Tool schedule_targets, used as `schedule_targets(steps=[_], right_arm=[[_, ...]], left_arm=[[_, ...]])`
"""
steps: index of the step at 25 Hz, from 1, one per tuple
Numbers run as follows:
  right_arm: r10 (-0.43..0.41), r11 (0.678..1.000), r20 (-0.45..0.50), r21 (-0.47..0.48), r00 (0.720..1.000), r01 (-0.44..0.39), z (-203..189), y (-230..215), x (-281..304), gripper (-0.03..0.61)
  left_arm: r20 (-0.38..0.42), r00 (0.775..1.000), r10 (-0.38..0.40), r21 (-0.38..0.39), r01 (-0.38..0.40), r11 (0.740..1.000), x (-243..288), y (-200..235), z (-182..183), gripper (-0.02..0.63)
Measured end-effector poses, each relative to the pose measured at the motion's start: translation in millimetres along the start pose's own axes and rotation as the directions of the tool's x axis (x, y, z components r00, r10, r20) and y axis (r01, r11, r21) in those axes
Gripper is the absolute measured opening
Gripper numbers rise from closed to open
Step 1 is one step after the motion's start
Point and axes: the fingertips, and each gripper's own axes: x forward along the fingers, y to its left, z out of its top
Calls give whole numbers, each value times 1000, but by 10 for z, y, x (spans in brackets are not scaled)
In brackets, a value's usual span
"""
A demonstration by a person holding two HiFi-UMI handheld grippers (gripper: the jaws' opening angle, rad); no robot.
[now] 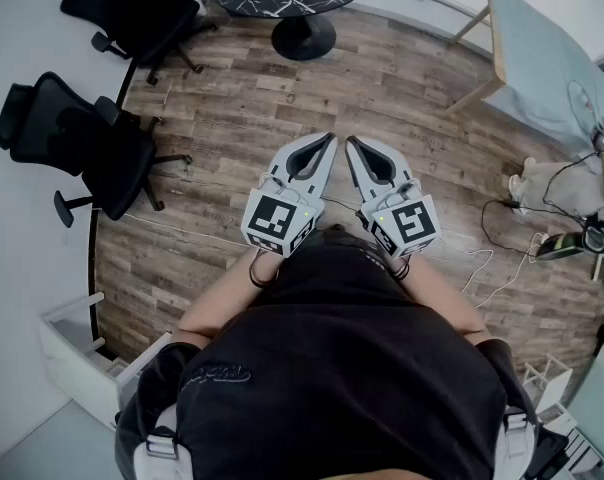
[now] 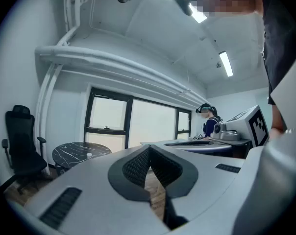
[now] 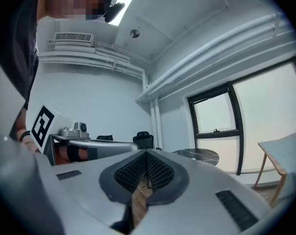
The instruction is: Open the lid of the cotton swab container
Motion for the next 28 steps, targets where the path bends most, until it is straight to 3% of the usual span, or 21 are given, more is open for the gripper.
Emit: schedule_targets(steps=[16,28], right_arm=[[-11,1000,5,17,1000,11,-26,1,161,21],[-24,1000,-15,20,1000,24,-96,-67,786,22]], left_arm=[[-13,1000,-19,-27,19,999,2,170,-72,8],[-5,998,-68,-47,68,997,167,752,-116,8]])
